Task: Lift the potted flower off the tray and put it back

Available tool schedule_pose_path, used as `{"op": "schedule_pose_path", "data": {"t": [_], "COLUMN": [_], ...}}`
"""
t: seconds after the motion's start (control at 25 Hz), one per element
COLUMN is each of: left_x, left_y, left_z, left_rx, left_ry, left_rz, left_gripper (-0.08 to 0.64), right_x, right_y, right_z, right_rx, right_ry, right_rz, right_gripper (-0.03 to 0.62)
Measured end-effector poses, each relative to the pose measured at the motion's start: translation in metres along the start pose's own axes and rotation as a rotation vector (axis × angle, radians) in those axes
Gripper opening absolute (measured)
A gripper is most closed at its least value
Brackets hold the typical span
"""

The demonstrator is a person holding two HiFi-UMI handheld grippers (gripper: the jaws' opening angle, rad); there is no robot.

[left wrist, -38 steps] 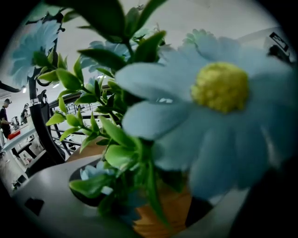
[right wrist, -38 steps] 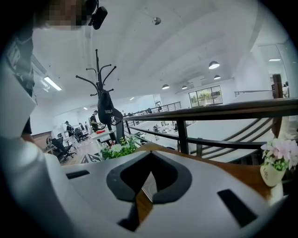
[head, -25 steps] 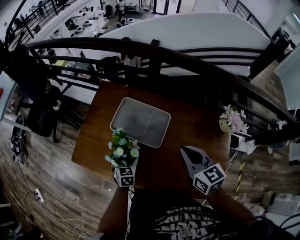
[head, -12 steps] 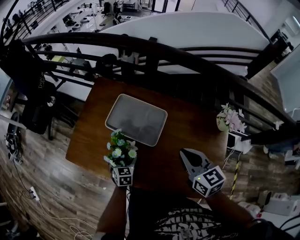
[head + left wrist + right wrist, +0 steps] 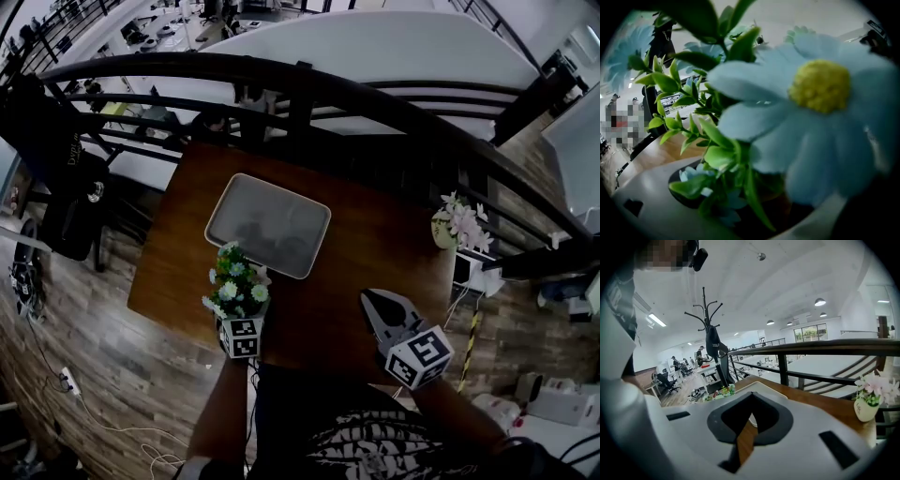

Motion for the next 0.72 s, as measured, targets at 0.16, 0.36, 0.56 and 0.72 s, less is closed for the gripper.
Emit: {"op": "schedule_pose_path", "data": {"t": [0.16, 0.36, 0.56, 0.72], "left_x": [-0.007, -0.009, -0.024, -0.034], "left_y": [-0.010, -0.042, -0.078, -0.107], "left_z": [-0.001, -0.007, -0.017, -0.028], "left_rx": [0.023, 0.067, 0.103, 0.108], "left_ry": [-0.002, -0.053, -0.111, -0.205], "left_rz": [0.007, -0.002, 0.004, 0.006], "left_gripper": [0.488, 0.488, 0.485, 0.375], "right_x": [-0.003, -0.004, -0.004, -0.005], "right_y": [-0.008, -0.020, -0.032, -0.036], "right_z": [-0.001, -0.003, 0.001, 0.000], "right_rx": [0.005, 0.020, 0.057, 0.105], "right_ry": [-0.005, -0.005, -0.007, -0.013], "right_rz": [-0.016, -0.043, -0.062, -0.089], "right_gripper": [-0.008, -0.008, -0.008, -0.008]}}
Point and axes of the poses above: the fingertips, and each gripper's own axes: y forward along the fingers, z to its left, x out of its top, the point moved 10 cm from there along -y, backward along the fingers, and after that the axes turned 7 degrees about z, right-handed, at the moved point
